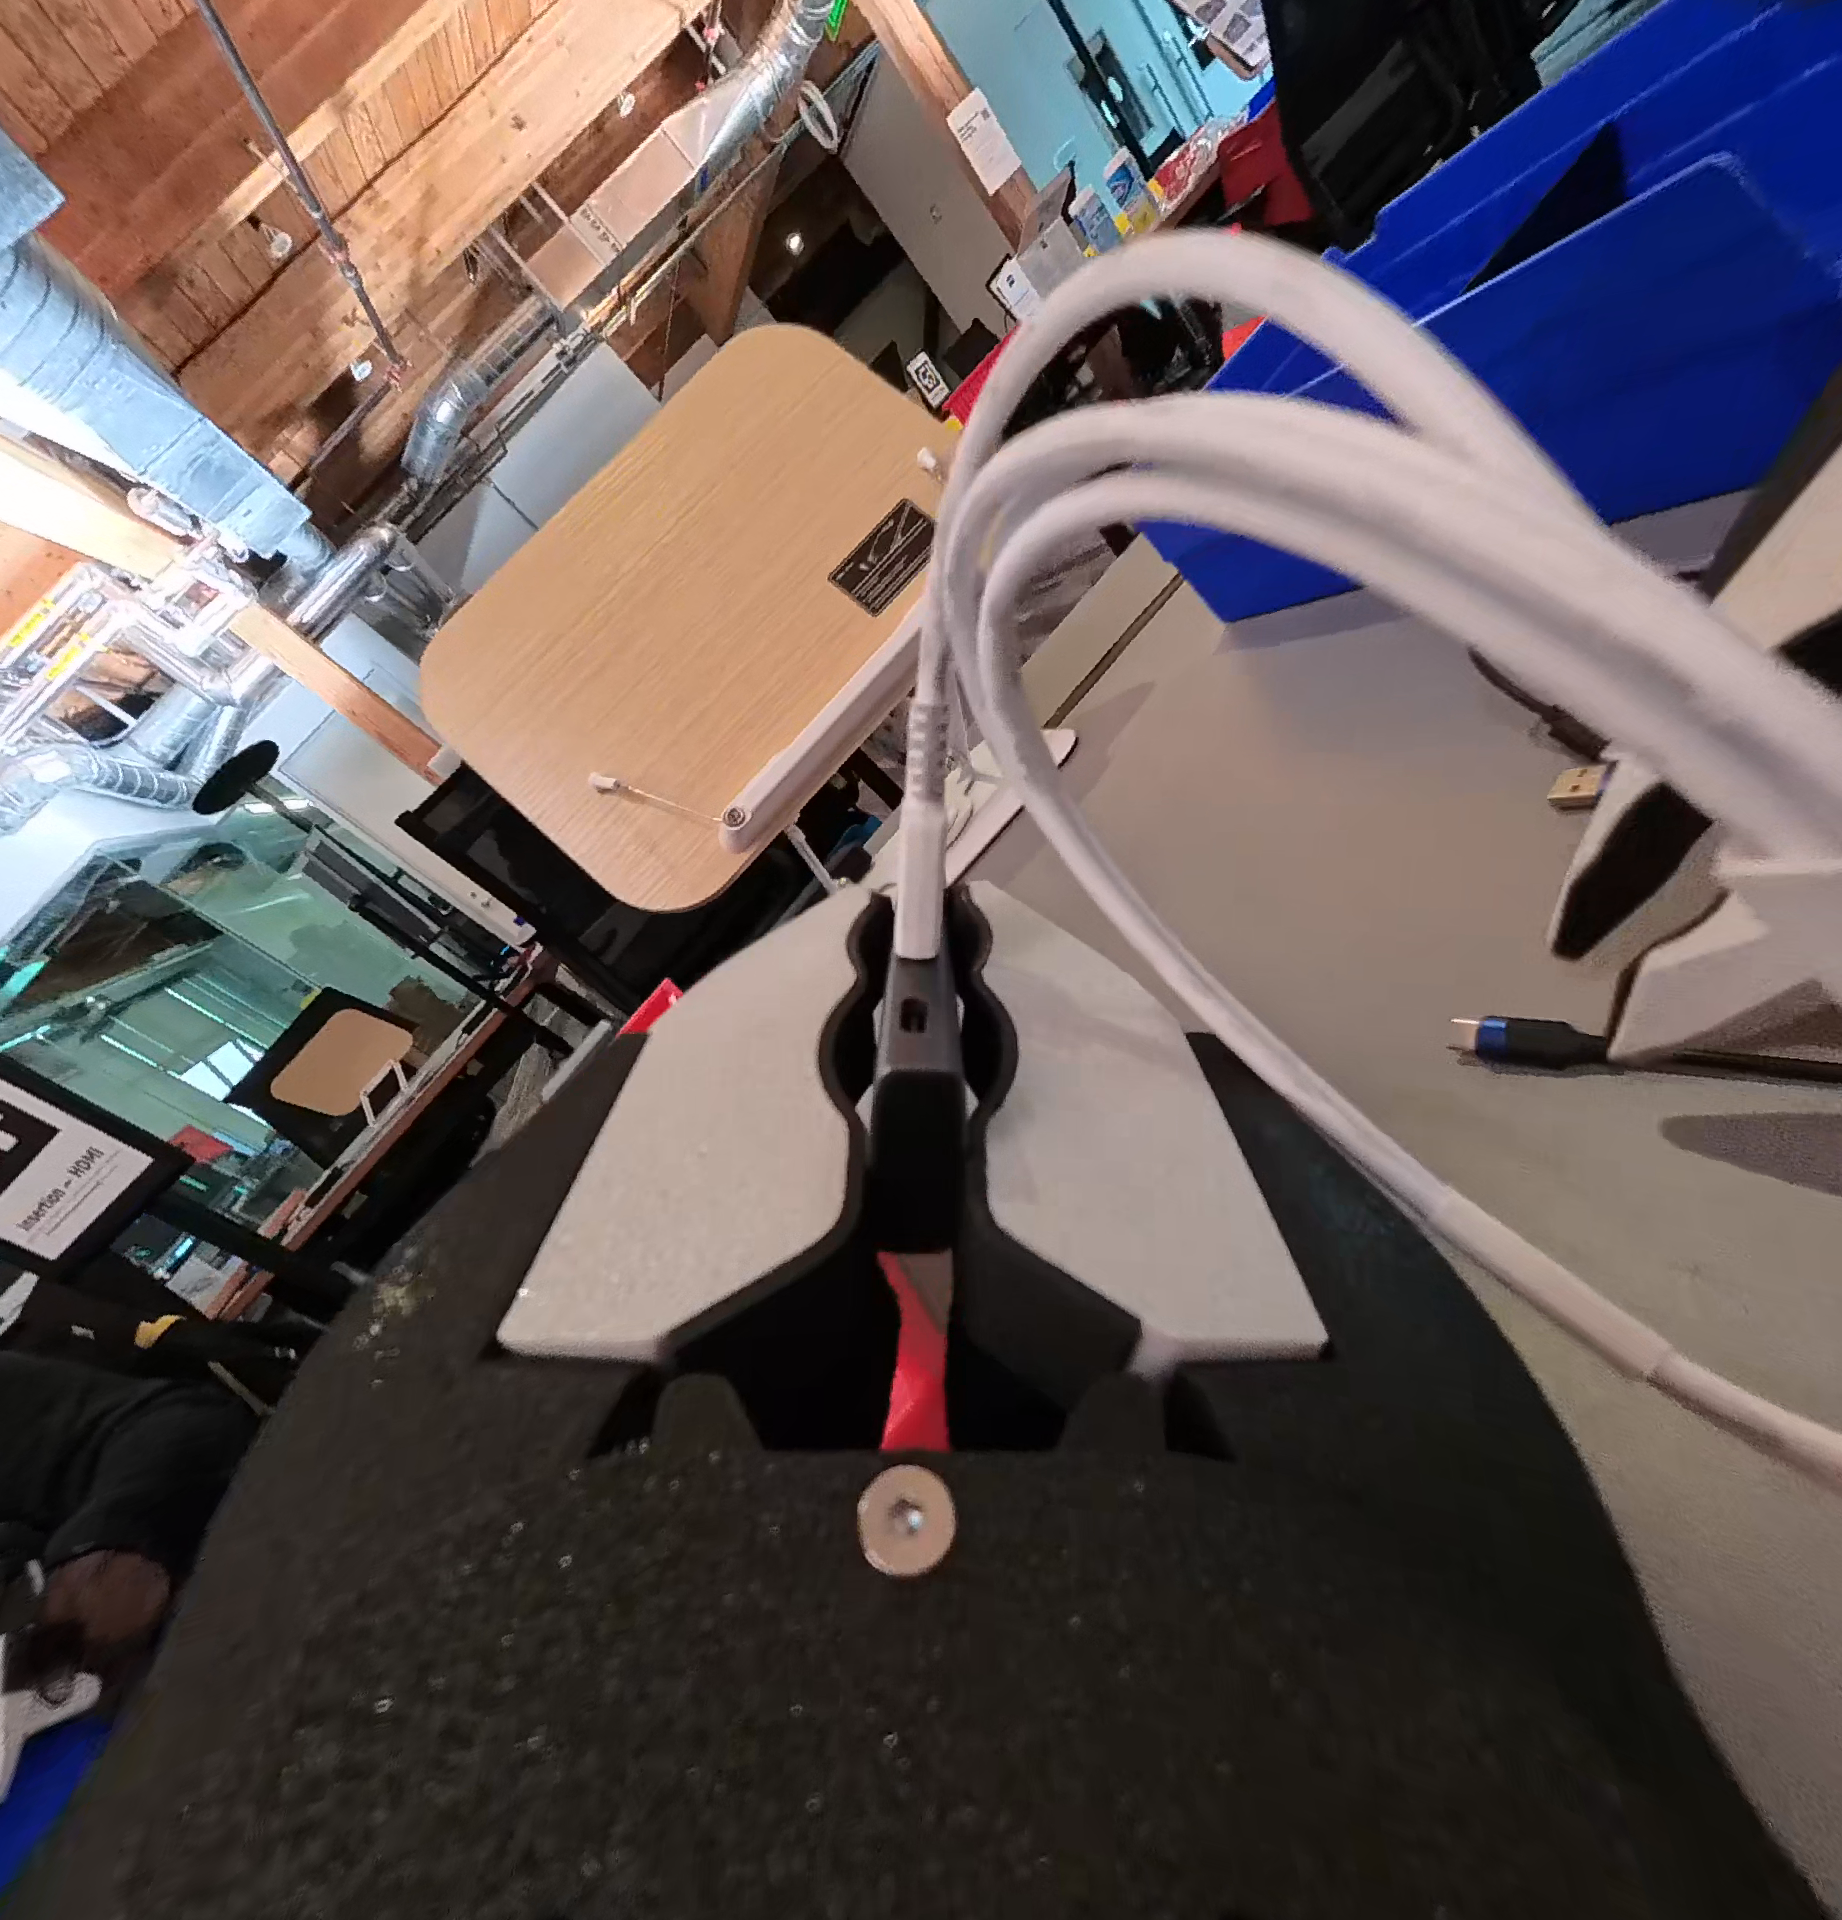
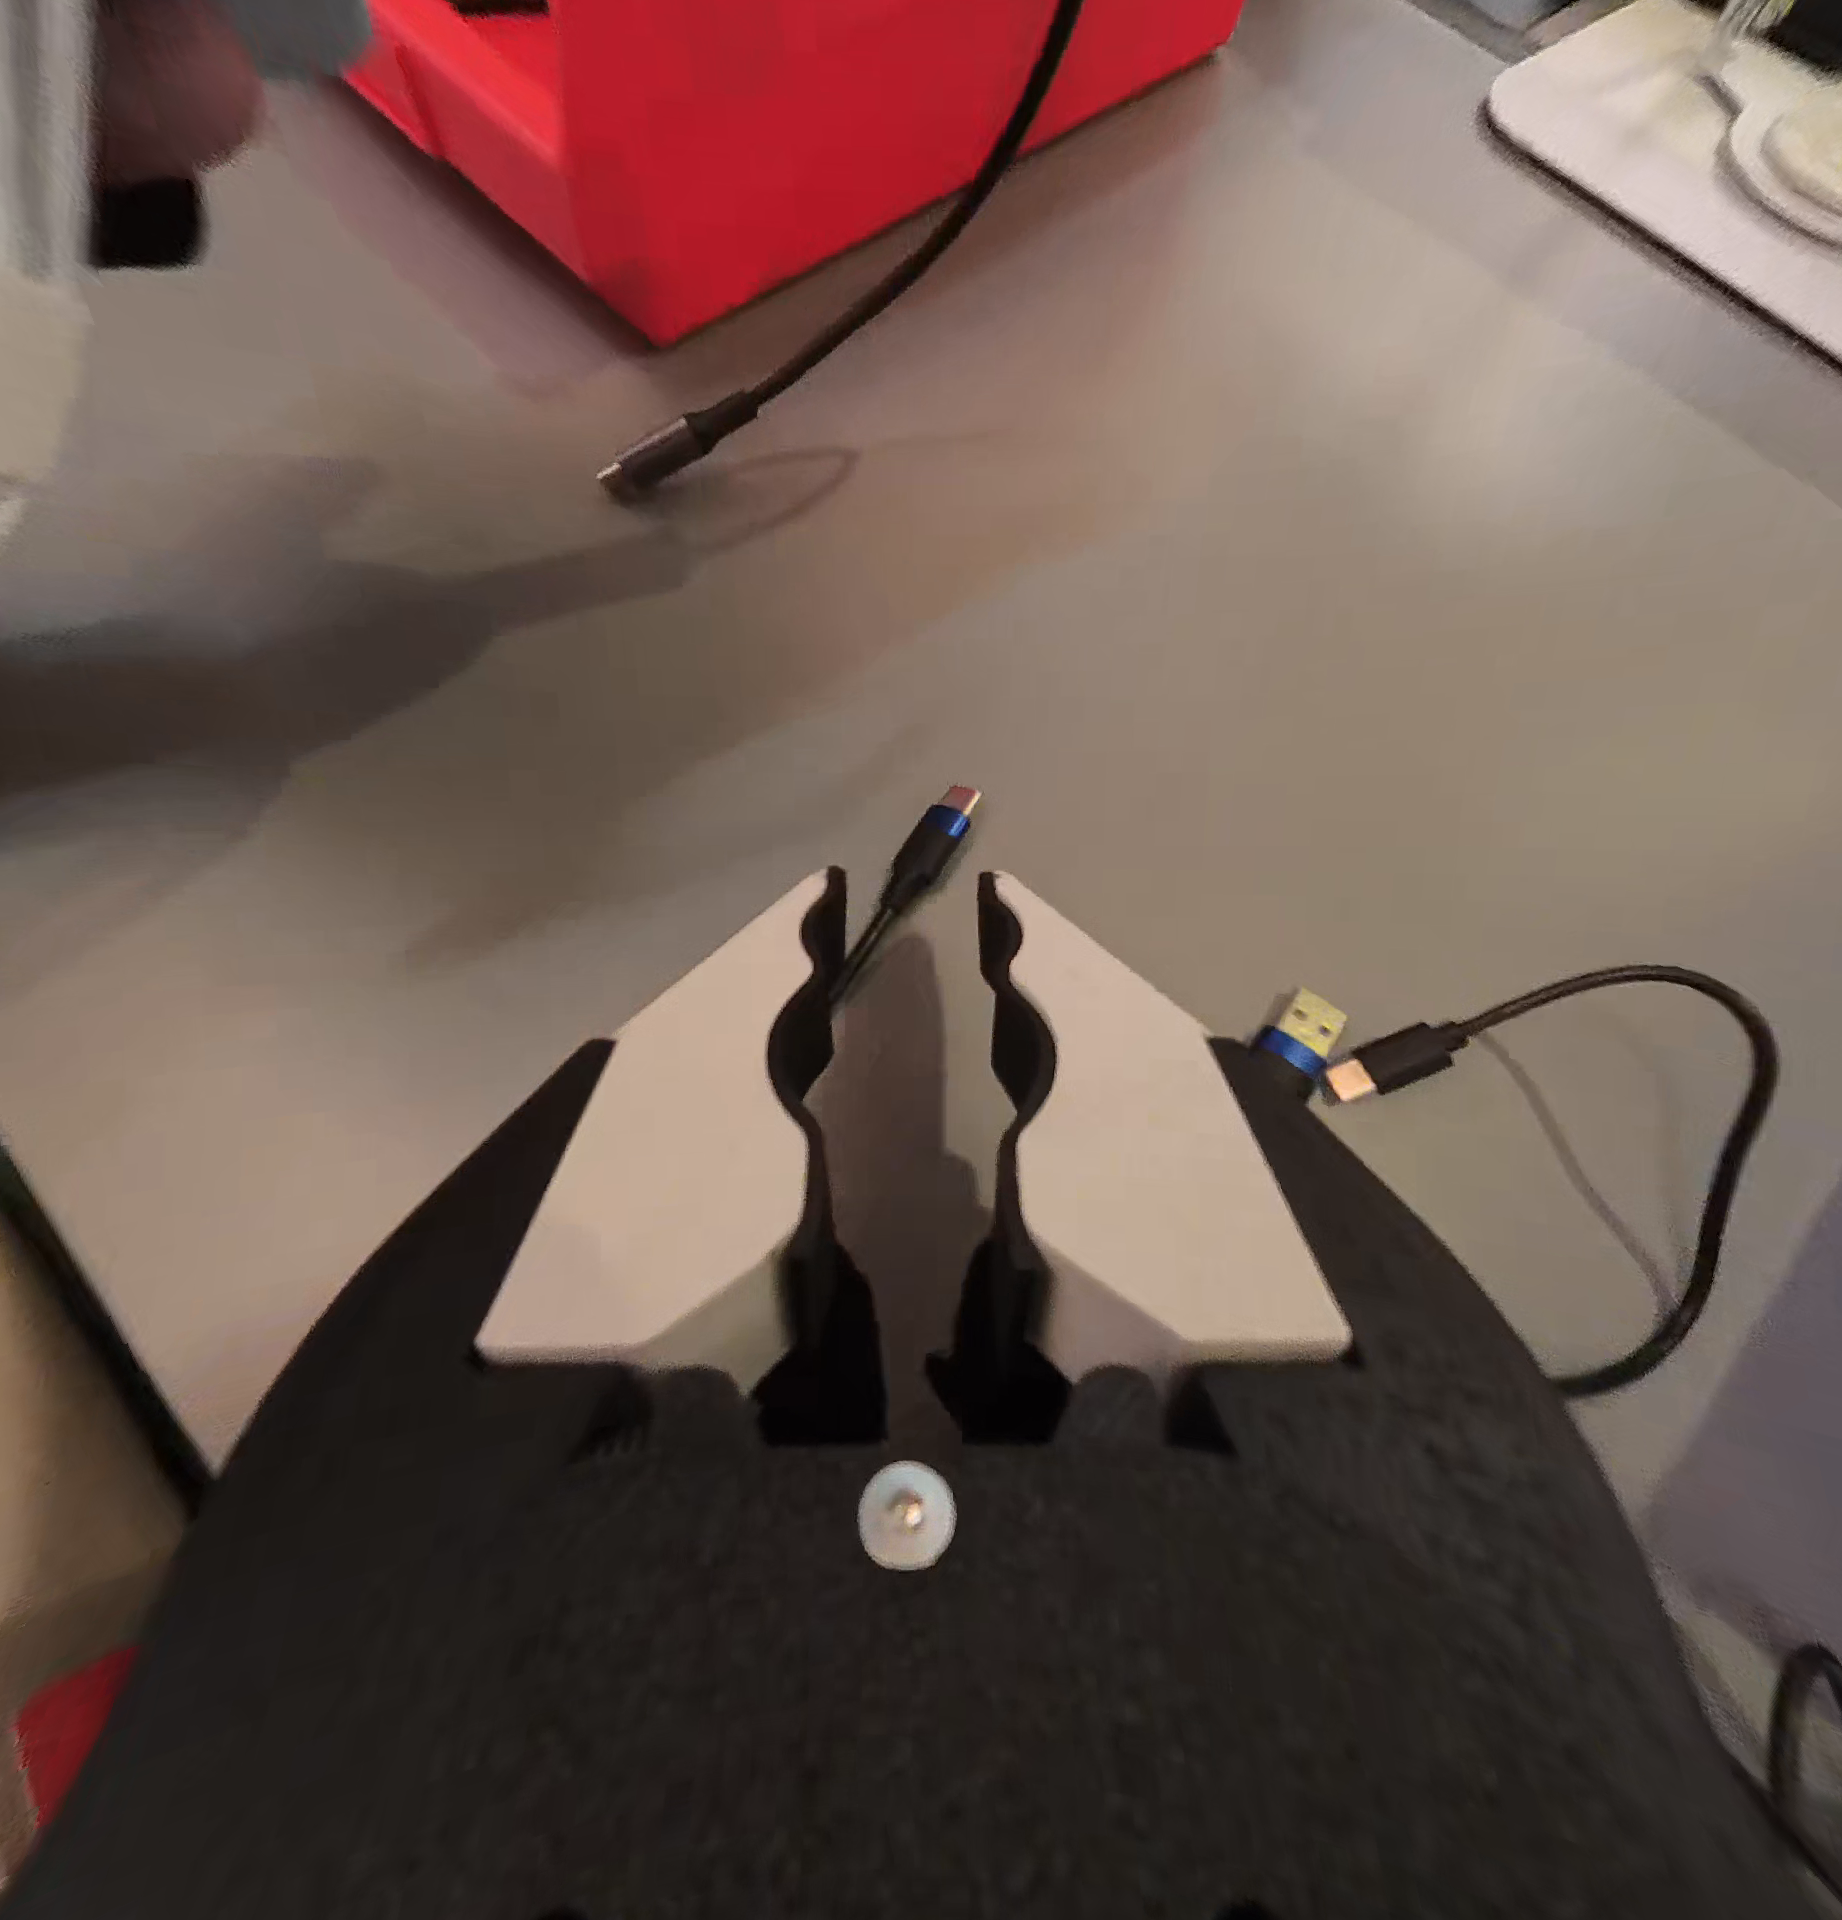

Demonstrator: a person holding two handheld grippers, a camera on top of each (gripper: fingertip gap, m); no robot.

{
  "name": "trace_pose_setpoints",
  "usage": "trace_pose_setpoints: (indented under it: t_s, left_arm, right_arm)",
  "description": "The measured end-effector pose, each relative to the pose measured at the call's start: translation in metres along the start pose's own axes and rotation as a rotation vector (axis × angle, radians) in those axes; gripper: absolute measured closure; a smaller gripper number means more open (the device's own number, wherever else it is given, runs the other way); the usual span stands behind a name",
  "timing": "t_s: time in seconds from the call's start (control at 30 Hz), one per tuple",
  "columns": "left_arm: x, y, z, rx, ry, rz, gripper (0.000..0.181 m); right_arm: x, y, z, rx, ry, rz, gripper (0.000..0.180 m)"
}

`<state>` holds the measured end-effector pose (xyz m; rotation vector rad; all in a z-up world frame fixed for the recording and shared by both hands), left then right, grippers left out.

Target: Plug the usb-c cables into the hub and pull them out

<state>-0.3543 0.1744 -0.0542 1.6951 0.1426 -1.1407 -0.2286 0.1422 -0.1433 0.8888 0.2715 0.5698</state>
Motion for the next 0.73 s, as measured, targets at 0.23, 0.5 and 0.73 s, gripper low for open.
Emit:
trace_pose_setpoints:
  t_s: [0.23, 0.5, 0.73]
  left_arm:
    - [0.010, 0.006, 0.001, 0.053, -0.034, -0.075, 0.169]
    - [0.030, 0.007, -0.002, 0.123, -0.101, -0.275, 0.170]
    - [0.060, 0.025, 0.000, 0.202, -0.120, -0.576, 0.170]
  right_arm:
    - [-0.002, -0.009, -0.022, -0.075, 0.067, 0.015, 0.169]
    - [0.013, 0.024, 0.032, -0.025, 0.376, -0.125, 0.174]
    - [0.017, 0.039, 0.072, -0.136, 0.758, -0.436, 0.174]
Point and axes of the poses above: each gripper's, where its closed fingertips meet, z back along the fingers, y out of its top, x = y × z across the jaws, the point moved 5 cm from there along z, back along the fingers, and after that the axes turned 5 degrees about -z, right-handed, at the moved point
